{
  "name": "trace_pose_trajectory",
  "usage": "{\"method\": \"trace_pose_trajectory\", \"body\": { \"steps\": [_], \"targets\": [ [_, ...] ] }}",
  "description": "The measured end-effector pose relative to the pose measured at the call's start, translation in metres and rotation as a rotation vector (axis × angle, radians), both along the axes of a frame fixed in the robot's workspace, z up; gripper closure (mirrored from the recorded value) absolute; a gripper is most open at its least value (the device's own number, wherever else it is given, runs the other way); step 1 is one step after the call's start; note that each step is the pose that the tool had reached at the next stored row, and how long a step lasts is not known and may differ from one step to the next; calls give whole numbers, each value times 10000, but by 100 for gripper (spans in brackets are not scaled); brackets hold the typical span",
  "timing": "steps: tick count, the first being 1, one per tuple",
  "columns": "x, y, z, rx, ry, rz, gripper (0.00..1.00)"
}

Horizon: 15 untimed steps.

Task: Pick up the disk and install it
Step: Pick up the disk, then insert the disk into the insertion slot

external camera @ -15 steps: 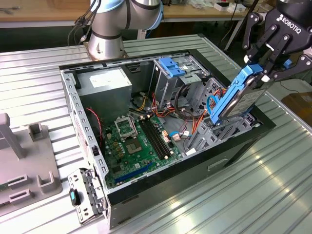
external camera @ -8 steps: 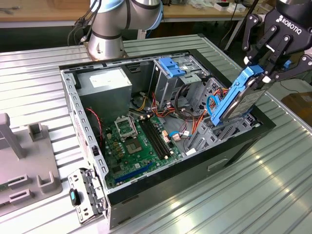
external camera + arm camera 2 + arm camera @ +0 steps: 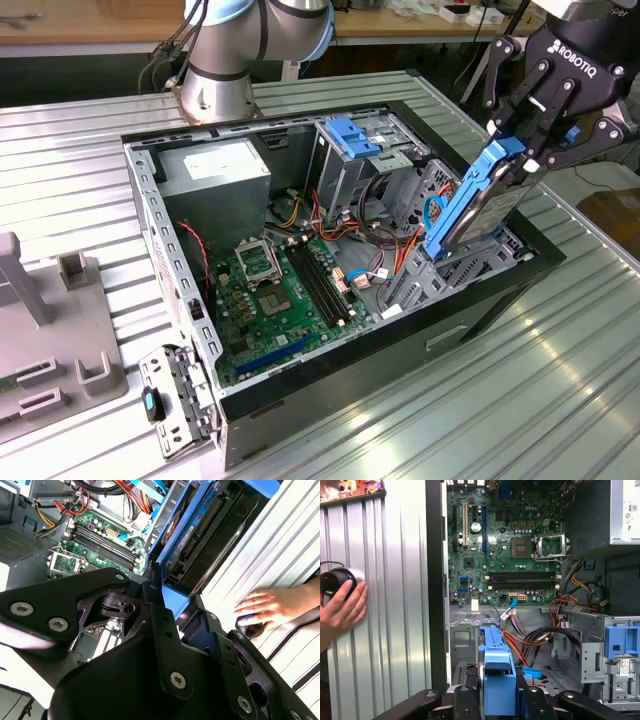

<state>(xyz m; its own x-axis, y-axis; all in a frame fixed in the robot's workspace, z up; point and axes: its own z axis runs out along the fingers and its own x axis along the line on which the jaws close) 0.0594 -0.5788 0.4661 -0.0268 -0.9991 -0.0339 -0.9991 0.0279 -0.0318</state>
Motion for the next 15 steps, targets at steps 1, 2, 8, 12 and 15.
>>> {"method": "trace_pose_trajectory", "body": {
  "steps": [1, 2, 8, 12, 15],
  "targets": [
    [0, 0, 1, 16, 2, 0, 63],
    [0, 0, 0, 58, 4, 0, 63],
    [12, 0, -55, 71, 54, -35, 63],
    [36, 0, -73, 71, 87, -43, 63],
    [37, 0, -114, 73, 99, -43, 63]
  ]
}}
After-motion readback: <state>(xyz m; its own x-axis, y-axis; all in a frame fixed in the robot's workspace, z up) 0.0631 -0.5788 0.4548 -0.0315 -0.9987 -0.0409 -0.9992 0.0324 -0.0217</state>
